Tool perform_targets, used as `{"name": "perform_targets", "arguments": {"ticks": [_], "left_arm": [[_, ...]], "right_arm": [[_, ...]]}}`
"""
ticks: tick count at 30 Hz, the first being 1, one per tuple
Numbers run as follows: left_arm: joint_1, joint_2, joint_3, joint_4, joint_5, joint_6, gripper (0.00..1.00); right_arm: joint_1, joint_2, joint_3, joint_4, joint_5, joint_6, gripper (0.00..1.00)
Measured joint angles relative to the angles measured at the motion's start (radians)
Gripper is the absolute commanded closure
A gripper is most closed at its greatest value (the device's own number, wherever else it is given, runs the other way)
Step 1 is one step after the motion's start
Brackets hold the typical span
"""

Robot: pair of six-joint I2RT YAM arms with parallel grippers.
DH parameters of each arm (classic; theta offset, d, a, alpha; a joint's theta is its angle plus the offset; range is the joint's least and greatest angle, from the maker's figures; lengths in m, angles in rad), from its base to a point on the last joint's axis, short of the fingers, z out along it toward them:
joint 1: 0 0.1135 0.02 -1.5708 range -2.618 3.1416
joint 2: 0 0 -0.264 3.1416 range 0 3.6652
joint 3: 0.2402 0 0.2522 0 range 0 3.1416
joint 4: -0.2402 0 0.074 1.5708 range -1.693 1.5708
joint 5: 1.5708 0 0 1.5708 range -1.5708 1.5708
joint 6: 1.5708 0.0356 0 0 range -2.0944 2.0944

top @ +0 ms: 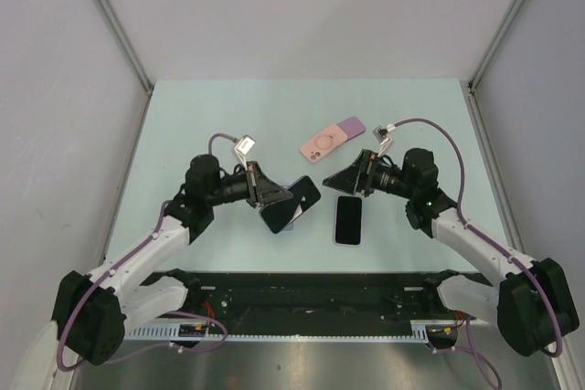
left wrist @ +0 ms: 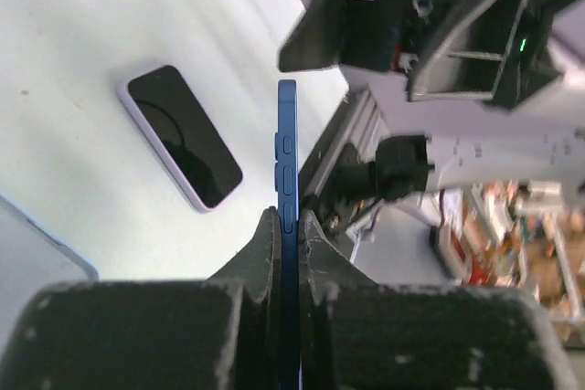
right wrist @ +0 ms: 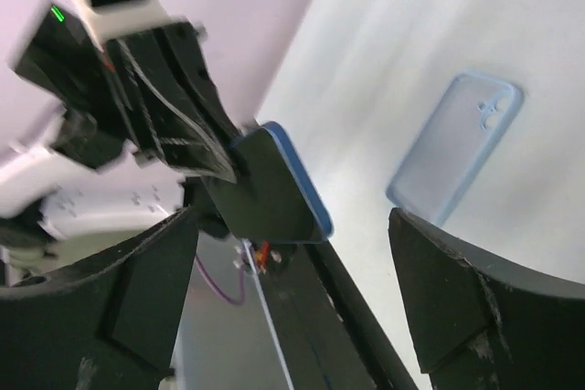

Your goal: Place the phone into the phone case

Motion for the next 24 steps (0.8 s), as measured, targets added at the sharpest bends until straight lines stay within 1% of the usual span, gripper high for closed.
{"name": "perform_targets", "arguments": {"ticks": [1, 3, 7, 10, 15, 21, 24], "left_arm": [[0.005, -0.016, -0.035, 0.040, -0.038, -0.052, 1.00], [0.010, -0.055, -0.113, 0.122, -0.106, -0.161, 1.00], [0.010, -0.110, -0.232, 0.257, -0.220, -0.337, 1.00], [0.010, -0.135, -0.269, 0.319, -0.293, -0.426, 1.00], [0.017, -0.209, -0.298, 0.331, -0.404, -0.477, 1.00], [0.018, -0.341, -0.299, 0.305, -0.493, -0.481, 1.00], [0.018, -0.377, -0.300, 0.294, -0.525, -0.481, 1.00]], "right_arm": [[0.001, 0.003, -0.019, 0.047, 0.017, 0.043, 0.12], [0.015, 0.021, -0.072, 0.195, 0.058, 0.152, 0.13], [0.087, 0.109, -0.103, 0.396, 0.114, 0.279, 0.16], [0.149, 0.178, -0.104, 0.521, 0.161, 0.346, 0.19], [0.228, 0.262, -0.104, 0.678, 0.237, 0.414, 0.22], [0.266, 0.322, -0.104, 0.730, 0.303, 0.444, 0.24], [0.276, 0.341, -0.104, 0.748, 0.319, 0.445, 0.34]]}}
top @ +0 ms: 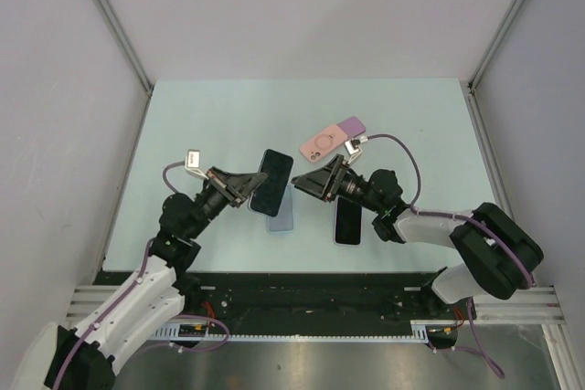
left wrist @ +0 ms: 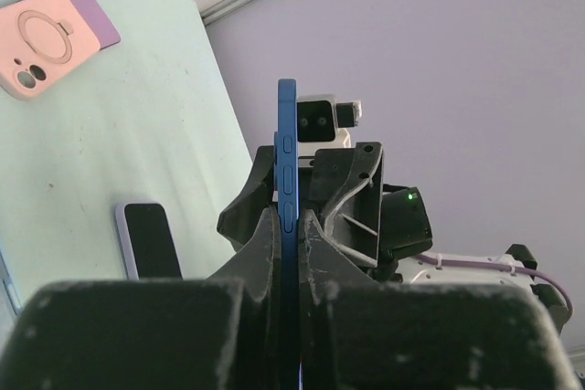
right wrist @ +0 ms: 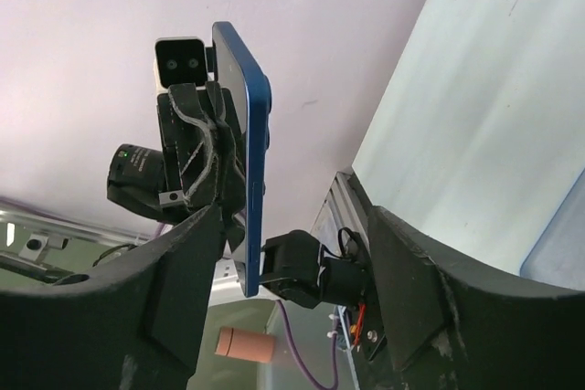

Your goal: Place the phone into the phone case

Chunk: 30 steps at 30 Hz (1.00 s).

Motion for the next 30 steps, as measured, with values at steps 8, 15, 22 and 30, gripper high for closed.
{"name": "perform_targets", "arguments": {"ticks": [8, 15, 22, 30], "left_arm": [[0.000, 0.026, -0.040, 0.010, -0.011, -0.019, 1.00], [0.001, 0.064, -0.087, 0.053, -0.007, -0.061, 0.77], [0.018, 0.074, -0.089, -0.007, 0.003, -0.050, 0.15], [0.077, 0.127, 0.081, -0.361, 0.004, 0.117, 0.14]], "right_arm": [[0.034, 0.109, 0.017, 0.113, 0.003, 0.029, 0.46], [0.053, 0.202, 0.034, 0.182, 0.006, 0.044, 0.85], [0.058, 0.226, 0.037, 0.209, 0.010, 0.077, 1.00], [0.002, 0.156, 0.061, -0.040, -0.021, -0.005, 1.00]]}}
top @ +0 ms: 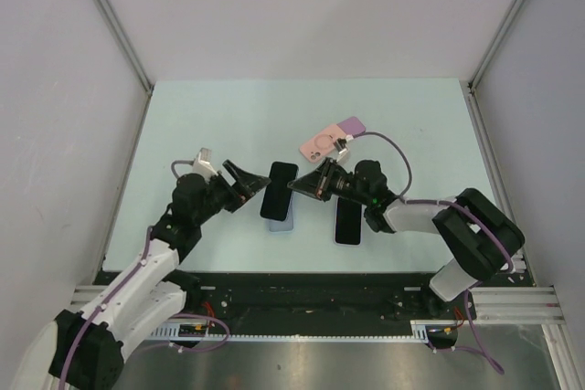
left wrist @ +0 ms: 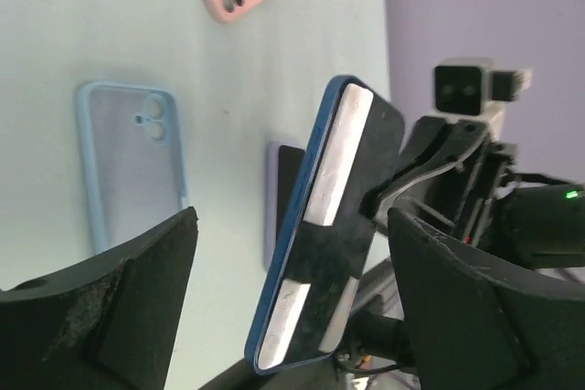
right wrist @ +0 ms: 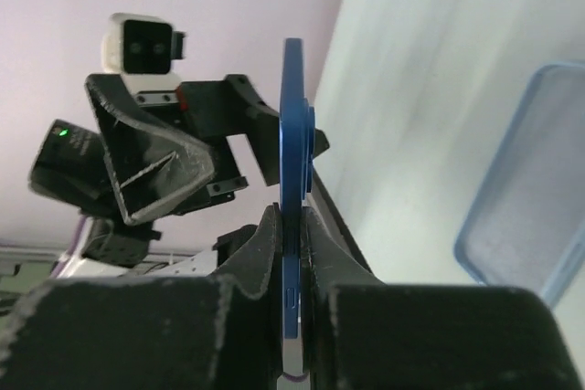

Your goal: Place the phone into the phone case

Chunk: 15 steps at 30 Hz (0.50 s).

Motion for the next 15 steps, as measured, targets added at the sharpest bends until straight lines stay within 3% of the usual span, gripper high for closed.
{"name": "perform_targets", "arguments": {"ticks": [3, 4, 5, 8, 15], "left_arm": [[0.014, 0.065, 0.065, -0.095, -0.008, 0.089, 0.24], [0.019, 0.101, 0.082, -0.117, -0.007, 0.115, 0.32], [0.024, 0.136, 0.094, -0.130, 0.000, 0.140, 0.48], [0.042, 0.268, 0.109, -0.156, 0.037, 0.203, 0.63], [0.064, 0.477, 0.110, -0.211, 0.034, 0.273, 0.78]], "right_arm": [[-0.028, -0.013, 0.100, -0.239, -0.031, -0.096, 1.00], [-0.035, -0.013, 0.140, -0.320, -0.036, -0.127, 1.00], [-0.039, -0.013, 0.168, -0.377, -0.040, -0.153, 1.00], [-0.053, -0.003, 0.259, -0.569, -0.063, -0.242, 1.00], [-0.087, 0.105, 0.362, -0.791, -0.127, -0.331, 1.00]]}}
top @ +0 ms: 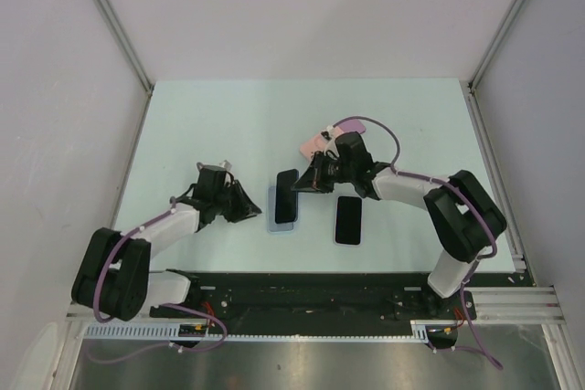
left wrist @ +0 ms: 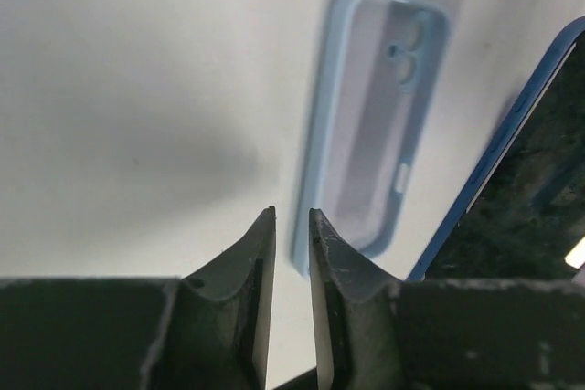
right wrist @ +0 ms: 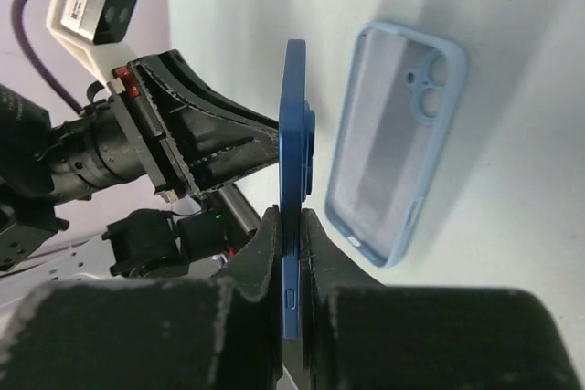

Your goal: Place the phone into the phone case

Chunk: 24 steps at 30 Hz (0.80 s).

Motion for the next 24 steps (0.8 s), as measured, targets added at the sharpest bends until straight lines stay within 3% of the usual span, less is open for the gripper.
{"name": "perform_targets", "arguments": {"ticks": [11, 24], "left_arm": [[0.014, 0.162, 0.045, 0.035, -0.026, 0.027, 0.83], [0.016, 0.227, 0.065, 0.109, 0.010, 0.027, 0.84]], "right_arm": [[-0.008, 0.171, 0.111, -0.108, -0.024, -0.052, 1.00], [-0.001, 0.294, 0.200, -0.131, -0.075, -0.070, 1.00]]}}
